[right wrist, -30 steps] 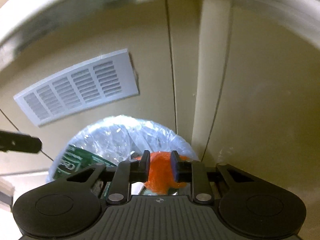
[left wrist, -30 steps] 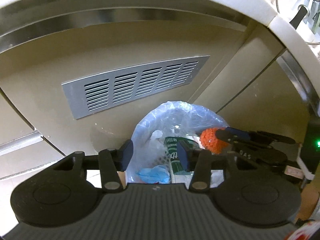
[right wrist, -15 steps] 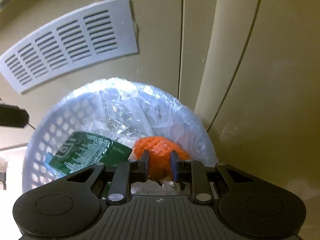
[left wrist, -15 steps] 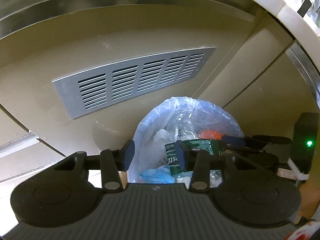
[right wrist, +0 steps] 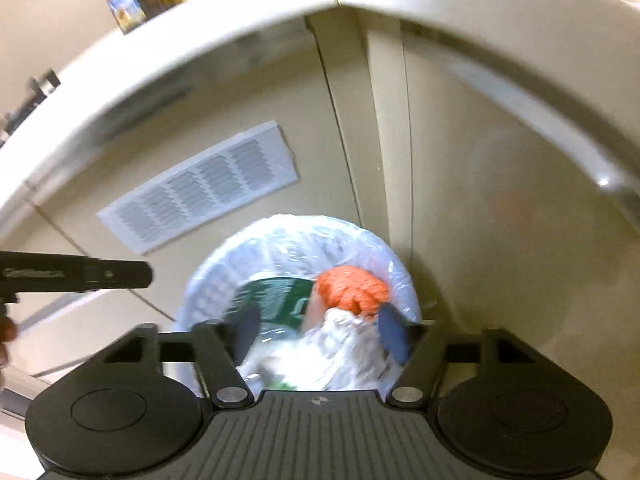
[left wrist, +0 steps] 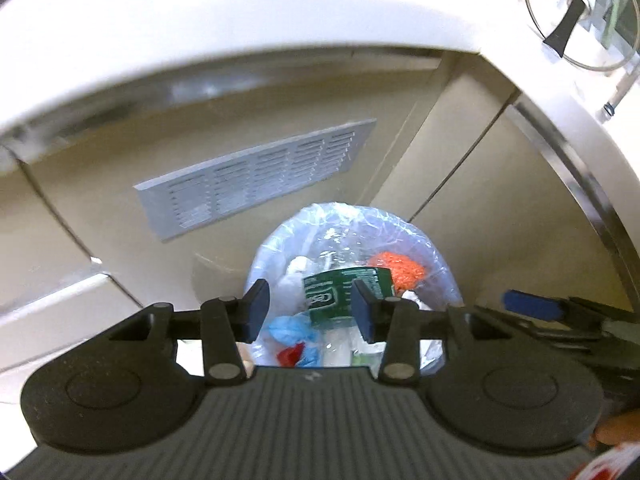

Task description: Collect trash

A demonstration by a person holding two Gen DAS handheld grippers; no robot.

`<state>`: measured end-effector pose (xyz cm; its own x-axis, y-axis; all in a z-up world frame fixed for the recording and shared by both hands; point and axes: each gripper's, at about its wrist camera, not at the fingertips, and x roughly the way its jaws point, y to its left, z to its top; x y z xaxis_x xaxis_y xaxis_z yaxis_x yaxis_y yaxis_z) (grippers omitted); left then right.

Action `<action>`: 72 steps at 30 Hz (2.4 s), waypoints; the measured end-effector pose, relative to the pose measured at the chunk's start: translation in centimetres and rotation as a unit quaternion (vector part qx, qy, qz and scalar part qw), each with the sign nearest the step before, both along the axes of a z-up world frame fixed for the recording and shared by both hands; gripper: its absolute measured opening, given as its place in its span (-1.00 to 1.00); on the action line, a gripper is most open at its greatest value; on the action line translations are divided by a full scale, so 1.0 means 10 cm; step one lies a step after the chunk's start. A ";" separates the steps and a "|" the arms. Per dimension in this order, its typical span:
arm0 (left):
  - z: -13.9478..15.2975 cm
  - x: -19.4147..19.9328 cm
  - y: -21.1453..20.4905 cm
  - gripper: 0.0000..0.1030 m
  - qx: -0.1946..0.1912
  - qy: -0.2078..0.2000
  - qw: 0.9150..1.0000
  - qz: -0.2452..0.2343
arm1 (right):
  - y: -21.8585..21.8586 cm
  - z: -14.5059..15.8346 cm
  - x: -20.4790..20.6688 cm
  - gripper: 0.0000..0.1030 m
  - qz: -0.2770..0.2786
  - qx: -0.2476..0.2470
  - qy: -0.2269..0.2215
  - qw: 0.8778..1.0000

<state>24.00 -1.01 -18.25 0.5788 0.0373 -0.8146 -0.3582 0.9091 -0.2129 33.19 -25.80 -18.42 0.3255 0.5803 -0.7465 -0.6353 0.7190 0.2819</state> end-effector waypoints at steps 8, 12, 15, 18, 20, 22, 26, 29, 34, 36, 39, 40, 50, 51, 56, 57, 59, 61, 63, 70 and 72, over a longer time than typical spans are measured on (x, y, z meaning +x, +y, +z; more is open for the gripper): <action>0.75 -0.50 -0.21 -0.12 0.046 -0.024 0.999 -0.007 | -0.17 0.66 -0.45 0.32 -0.008 0.009 -0.001 1.000; 1.10 -0.73 -0.26 -0.01 0.052 -0.033 0.997 -0.039 | -0.34 1.00 -0.70 0.34 -0.042 0.029 -0.008 0.999; 1.32 -0.90 -0.24 0.05 0.059 -0.047 0.995 -0.063 | -0.45 1.22 -0.91 0.34 -0.074 0.044 -0.018 0.996; 1.49 -1.05 -0.20 0.08 0.050 -0.063 0.993 -0.092 | -0.51 1.42 -1.18 0.34 -0.109 0.048 -0.038 0.992; 1.59 -1.19 -0.17 0.12 0.048 -0.074 0.990 -0.108 | -0.49 1.51 -1.39 0.34 -0.129 0.045 -0.044 0.990; 1.68 -1.35 -0.13 0.16 0.049 -0.082 0.988 -0.120 | -0.47 1.61 -1.61 0.34 -0.143 0.042 -0.045 0.988; 1.80 -1.67 -0.06 0.19 0.043 -0.091 0.985 -0.140 | -0.38 1.75 -2.08 0.35 -0.162 0.033 -0.056 0.985; 1.87 -1.91 -0.02 0.19 0.045 -0.092 0.983 -0.155 | -0.31 1.81 -2.37 0.40 -0.177 0.026 -0.058 0.982; 1.90 -2.27 0.01 0.23 0.039 -0.085 0.979 -0.182 | -0.23 1.87 -2.72 0.44 -0.195 0.017 -0.050 0.979; 1.90 -2.37 0.01 0.23 0.038 -0.085 0.977 -0.192 | -0.19 1.89 -2.83 0.45 -0.197 0.015 -0.051 0.979; 1.91 -2.48 0.00 0.23 0.037 -0.086 0.975 -0.202 | -0.14 1.93 -2.97 0.45 -0.197 0.008 -0.055 0.979; 1.90 -2.51 0.01 0.23 0.035 -0.088 0.974 -0.205 | -0.12 1.94 -3.01 0.45 -0.196 0.006 -0.058 0.979; 1.86 -2.65 -0.07 0.23 0.019 -0.083 0.970 -0.228 | -0.08 1.96 -3.24 0.46 -0.194 -0.004 -0.065 0.979; 1.85 -2.66 -0.08 0.23 0.019 -0.082 0.970 -0.230 | -0.09 1.96 -3.25 0.46 -0.193 -0.005 -0.064 0.979; 1.86 -2.65 -0.09 0.23 0.021 -0.083 0.970 -0.229 | -0.08 1.99 -3.28 0.46 -0.191 -0.004 -0.067 0.979; 1.86 -2.65 -0.09 0.23 0.021 -0.083 0.970 -0.228 | -0.09 1.99 -3.28 0.46 -0.191 -0.004 -0.068 0.979; 1.86 -2.64 -0.10 0.23 0.022 -0.083 0.970 -0.226 | -0.09 2.00 -3.29 0.46 -0.191 -0.004 -0.069 0.979; 1.87 -2.64 -0.11 0.23 0.024 -0.083 0.971 -0.225 | -0.10 2.01 -3.29 0.46 -0.193 -0.003 -0.072 0.979; 1.88 -2.63 -0.12 0.23 0.025 -0.084 0.971 -0.224 | -0.10 2.02 -3.29 0.46 -0.193 -0.003 -0.072 0.979; 1.89 -2.64 -0.17 0.23 0.027 -0.089 0.970 -0.224 | -0.13 2.03 -3.29 0.46 -0.193 -0.001 -0.075 0.978; 1.89 -2.64 -0.16 0.23 0.028 -0.090 0.970 -0.224 | -0.13 2.04 -3.28 0.46 -0.194 -0.001 -0.074 0.978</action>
